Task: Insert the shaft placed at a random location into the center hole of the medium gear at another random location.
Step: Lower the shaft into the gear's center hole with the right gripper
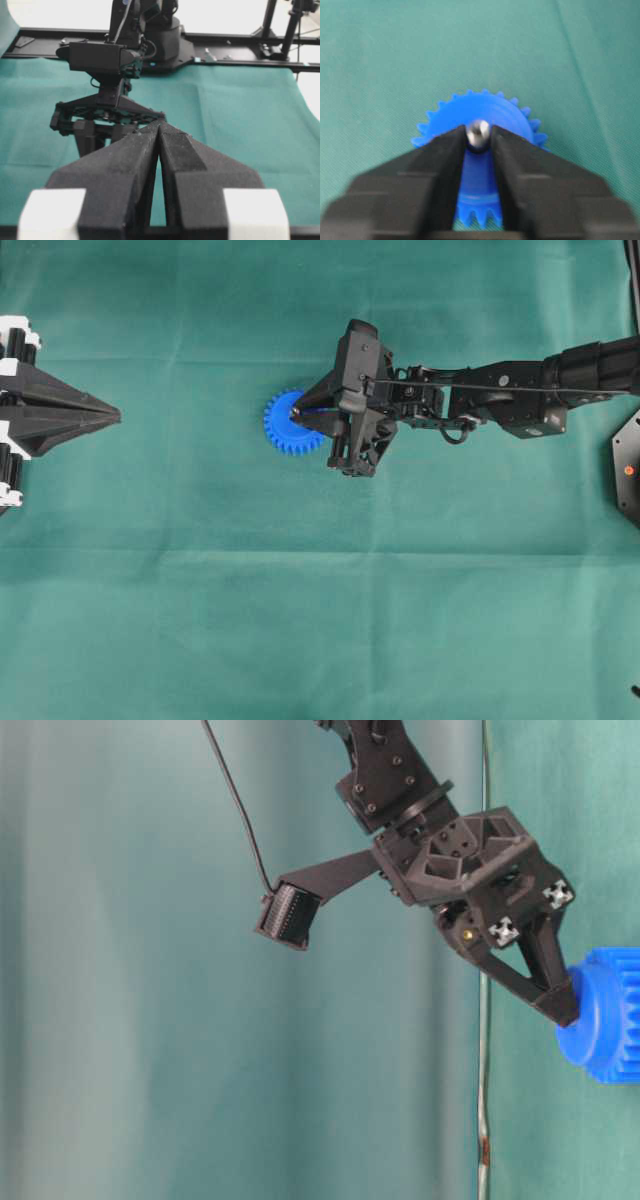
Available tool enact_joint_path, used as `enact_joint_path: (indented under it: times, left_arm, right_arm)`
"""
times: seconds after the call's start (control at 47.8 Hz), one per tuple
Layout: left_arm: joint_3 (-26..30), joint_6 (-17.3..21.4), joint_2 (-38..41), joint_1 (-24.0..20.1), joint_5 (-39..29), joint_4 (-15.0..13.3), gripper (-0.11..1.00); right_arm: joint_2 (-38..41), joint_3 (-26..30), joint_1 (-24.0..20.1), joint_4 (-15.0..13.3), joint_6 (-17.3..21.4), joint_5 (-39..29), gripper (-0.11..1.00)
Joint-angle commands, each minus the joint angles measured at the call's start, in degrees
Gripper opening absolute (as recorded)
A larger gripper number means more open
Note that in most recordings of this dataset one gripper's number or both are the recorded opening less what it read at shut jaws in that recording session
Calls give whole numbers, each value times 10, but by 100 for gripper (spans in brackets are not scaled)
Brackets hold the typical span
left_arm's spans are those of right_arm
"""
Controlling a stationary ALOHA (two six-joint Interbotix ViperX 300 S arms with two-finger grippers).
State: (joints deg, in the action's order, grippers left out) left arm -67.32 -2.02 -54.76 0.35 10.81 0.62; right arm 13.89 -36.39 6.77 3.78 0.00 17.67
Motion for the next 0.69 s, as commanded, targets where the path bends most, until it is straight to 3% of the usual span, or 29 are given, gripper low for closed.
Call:
enact_joint_path:
  times: [0.0, 0.084, 0.146, 0.669]
  left_arm:
    - [12, 0, 4, -2, 3, 1, 0]
    - [12, 0, 4, -2, 3, 1, 0]
    - [12, 0, 4, -2, 3, 0, 0]
    - [12, 1, 4, -2, 3, 0, 0]
  right_arm:
    - [-10, 11, -2, 3, 12, -2, 49]
    - [-10, 11, -3, 3, 12, -2, 72]
    - [-10, 11, -3, 3, 12, -2, 79]
    - [-91, -26, -4, 3, 11, -5, 75]
